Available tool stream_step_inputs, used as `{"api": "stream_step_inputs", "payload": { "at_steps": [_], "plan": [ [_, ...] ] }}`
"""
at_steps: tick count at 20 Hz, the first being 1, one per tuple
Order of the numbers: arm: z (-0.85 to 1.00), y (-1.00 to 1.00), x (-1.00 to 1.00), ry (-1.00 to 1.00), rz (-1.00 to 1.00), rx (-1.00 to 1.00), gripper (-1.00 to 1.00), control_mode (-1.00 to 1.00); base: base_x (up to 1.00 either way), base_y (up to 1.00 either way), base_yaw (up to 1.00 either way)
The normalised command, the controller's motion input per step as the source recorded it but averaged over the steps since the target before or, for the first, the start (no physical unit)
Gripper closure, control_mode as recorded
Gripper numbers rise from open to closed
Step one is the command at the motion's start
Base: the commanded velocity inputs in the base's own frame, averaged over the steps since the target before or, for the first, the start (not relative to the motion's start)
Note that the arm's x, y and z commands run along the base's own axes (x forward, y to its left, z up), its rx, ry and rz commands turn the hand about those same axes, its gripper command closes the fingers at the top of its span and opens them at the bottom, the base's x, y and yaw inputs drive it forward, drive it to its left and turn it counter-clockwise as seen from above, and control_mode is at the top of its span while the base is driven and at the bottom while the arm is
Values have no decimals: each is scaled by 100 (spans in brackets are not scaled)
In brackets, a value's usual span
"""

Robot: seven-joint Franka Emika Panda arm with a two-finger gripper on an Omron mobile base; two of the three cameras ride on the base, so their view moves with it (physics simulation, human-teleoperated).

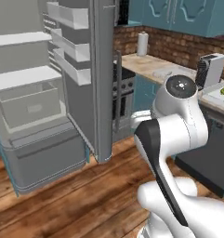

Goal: Place one broccoli and one fish in each tupperware on the nearby counter, to pack two identical lunches.

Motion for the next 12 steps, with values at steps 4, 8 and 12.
{"api": "stream_step_inputs", "payload": {
  "at_steps": [4, 8, 12],
  "plan": [
    [0, 0, 0, 0, 0, 0, 100, 100, 5, -86, -60],
    [0, 0, 0, 0, 0, 0, 100, 100, 8, -82, -55],
    [0, 0, 0, 0, 0, 0, 100, 100, 42, -58, -19]
  ]
}}
